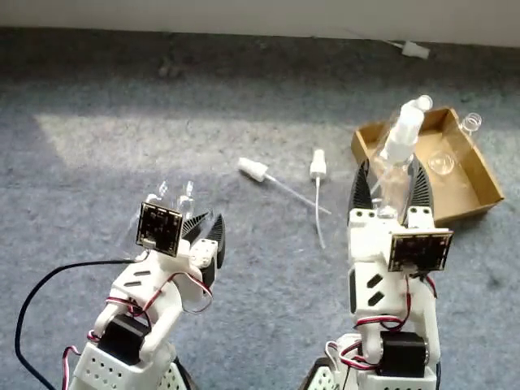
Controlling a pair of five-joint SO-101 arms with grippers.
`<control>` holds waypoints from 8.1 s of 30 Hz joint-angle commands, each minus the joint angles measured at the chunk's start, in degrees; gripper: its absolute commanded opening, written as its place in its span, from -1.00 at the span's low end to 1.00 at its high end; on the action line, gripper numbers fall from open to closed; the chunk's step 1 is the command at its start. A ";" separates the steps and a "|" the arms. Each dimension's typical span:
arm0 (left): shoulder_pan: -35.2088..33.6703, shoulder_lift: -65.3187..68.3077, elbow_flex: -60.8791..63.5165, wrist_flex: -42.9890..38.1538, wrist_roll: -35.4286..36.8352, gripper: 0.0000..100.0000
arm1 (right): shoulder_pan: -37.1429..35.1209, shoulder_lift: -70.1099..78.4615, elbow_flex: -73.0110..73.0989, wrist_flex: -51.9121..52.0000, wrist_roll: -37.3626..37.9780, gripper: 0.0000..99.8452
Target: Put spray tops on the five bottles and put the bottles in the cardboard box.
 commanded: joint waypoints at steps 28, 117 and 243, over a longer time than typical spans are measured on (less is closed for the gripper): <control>-0.57 0.13 4.97 -1.67 -0.97 -0.99 | 25.63 41.45 -3.65 -38.02 -5.01 -0.71; -0.48 0.13 5.14 -1.67 -1.05 -0.99 | 30.29 117.14 -21.67 -107.30 -5.45 -0.70; -0.57 0.13 7.69 -5.80 -1.14 -0.99 | 27.38 111.16 -17.80 -85.05 2.64 -0.46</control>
